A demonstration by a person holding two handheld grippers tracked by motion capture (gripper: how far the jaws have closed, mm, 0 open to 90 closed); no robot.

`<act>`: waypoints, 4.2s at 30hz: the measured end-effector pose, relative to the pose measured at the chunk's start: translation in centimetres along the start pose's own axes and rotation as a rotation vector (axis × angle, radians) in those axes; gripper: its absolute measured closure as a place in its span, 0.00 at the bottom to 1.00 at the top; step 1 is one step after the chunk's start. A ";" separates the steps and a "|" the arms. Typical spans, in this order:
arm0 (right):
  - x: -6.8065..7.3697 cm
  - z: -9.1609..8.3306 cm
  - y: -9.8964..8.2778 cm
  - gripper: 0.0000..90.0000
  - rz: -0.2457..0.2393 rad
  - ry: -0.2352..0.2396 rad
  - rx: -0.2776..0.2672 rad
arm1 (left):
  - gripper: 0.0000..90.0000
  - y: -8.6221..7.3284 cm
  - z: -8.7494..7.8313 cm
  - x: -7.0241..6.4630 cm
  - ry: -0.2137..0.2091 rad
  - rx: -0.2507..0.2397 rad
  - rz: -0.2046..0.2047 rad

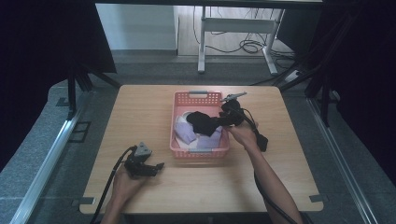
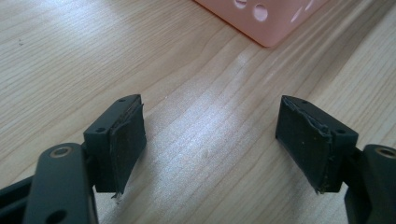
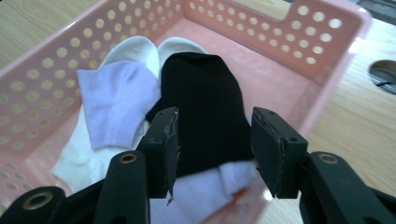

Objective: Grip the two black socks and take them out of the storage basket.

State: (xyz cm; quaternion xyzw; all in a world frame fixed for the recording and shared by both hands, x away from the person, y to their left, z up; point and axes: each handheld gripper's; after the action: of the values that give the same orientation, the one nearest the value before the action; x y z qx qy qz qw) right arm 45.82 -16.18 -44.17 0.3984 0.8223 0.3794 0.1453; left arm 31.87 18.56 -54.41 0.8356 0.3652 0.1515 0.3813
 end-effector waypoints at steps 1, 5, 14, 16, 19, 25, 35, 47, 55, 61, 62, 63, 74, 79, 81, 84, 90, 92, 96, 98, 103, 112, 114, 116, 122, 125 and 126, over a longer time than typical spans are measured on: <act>0.1 0.3 0.1 0.56 -0.003 0.003 0.002 | 0.27 0.0 0.0 0.0 0.000 0.000 0.000; 0.9 1.4 0.5 0.54 -0.017 0.013 0.011 | 0.27 0.0 0.0 0.0 0.000 0.002 0.002; 2.2 4.1 1.1 0.50 -0.028 0.026 0.039 | 0.26 0.0 0.0 0.0 -0.001 0.003 0.003; 2.5 4.7 1.1 0.49 -0.031 0.025 0.047 | 0.26 0.0 0.0 0.0 -0.003 0.003 0.004; 2.9 5.6 1.3 0.49 -0.034 0.012 0.062 | 0.25 0.0 0.0 0.0 -0.003 0.003 0.005; 3.5 7.1 1.5 0.48 -0.017 -0.018 0.083 | 0.22 0.0 0.1 0.0 0.001 0.008 -0.003; 3.6 9.7 1.3 0.47 -0.003 -0.084 0.153 | 0.21 0.0 0.1 0.0 0.001 0.009 -0.008; 4.2 10.4 1.1 0.89 -0.036 -0.141 0.226 | 0.21 0.0 0.1 0.0 0.002 0.009 -0.006; 3.7 7.6 2.5 0.90 -0.009 -0.100 0.125 | 0.21 0.0 0.1 0.0 0.002 0.011 -0.004; 4.2 5.8 3.6 0.89 -0.023 -0.061 0.074 | 0.21 0.0 0.1 0.0 0.002 0.010 -0.004; 4.3 5.6 3.8 0.89 -0.028 -0.054 0.067 | 0.21 0.0 0.1 0.0 0.002 0.011 -0.004; 4.5 5.3 4.0 0.89 -0.026 -0.049 0.060 | 0.21 0.0 0.1 0.0 0.002 0.009 -0.004; 5.7 2.6 5.9 0.89 -0.053 -0.010 -0.004 | 0.21 0.0 0.1 0.0 0.001 0.011 0.002; 6.2 1.5 6.5 0.89 -0.076 -0.005 -0.027 | 0.18 0.1 0.2 0.0 0.003 0.014 0.002; 6.3 0.9 6.7 0.89 -0.081 -0.006 -0.035 | 0.16 0.1 0.2 0.0 0.005 0.019 0.001; 6.2 0.2 6.9 0.89 -0.083 -0.004 -0.047 | 0.14 0.1 0.2 0.0 0.005 0.020 -0.002; 5.5 -1.2 7.1 0.89 -0.075 -0.019 -0.072 | 0.14 0.1 0.2 0.0 0.005 0.021 -0.001; 5.2 -1.8 7.1 0.89 -0.079 -0.024 -0.080 | 0.14 0.1 0.2 0.0 0.004 0.021 -0.001; 4.7 -2.8 7.1 0.89 -0.077 -0.041 -0.093 | 0.14 0.1 0.2 0.0 0.005 0.023 0.001; 4.3 -3.3 7.0 0.89 -0.075 -0.050 -0.094 | 0.14 0.1 0.2 0.0 0.005 0.023 0.001; 3.3 -4.3 6.6 0.89 -0.061 -0.071 -0.101 | 0.14 0.1 0.2 0.0 0.005 0.023 0.000; 0.8 -6.2 5.3 0.88 -0.013 -0.112 -0.110 | 0.14 0.1 0.2 0.0 0.006 0.022 -0.001; 0.2 -6.7 4.9 0.88 -0.004 -0.120 -0.112 | 0.14 0.1 0.2 0.0 0.007 0.022 -0.001; -0.4 -7.1 4.5 0.88 0.004 -0.133 -0.110 | 0.14 0.1 0.2 0.0 0.007 0.022 -0.001; -2.2 -8.3 3.2 0.88 0.030 -0.173 -0.106 | 0.14 0.1 0.2 0.0 0.005 0.022 0.000; -3.1 -8.9 2.3 0.88 0.046 -0.189 -0.104 | 0.14 0.1 0.2 0.0 0.005 0.023 -0.003; -3.4 -9.0 2.0 0.88 0.052 -0.196 -0.103 | 0.14 0.1 0.2 0.0 0.005 0.023 -0.002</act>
State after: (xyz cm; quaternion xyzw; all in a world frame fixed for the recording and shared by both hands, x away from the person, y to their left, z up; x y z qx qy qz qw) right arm 44.24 -22.56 -36.83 0.4466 0.7730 0.3841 0.2356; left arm 32.04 18.41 -54.48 0.8391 0.3688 0.1489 0.3710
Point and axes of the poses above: each handheld gripper's, and its own axes: z roughly forward along the jaws, y roughly out of its top, x roughly to its left, and after that the axes turned 4 degrees about -x, right-handed
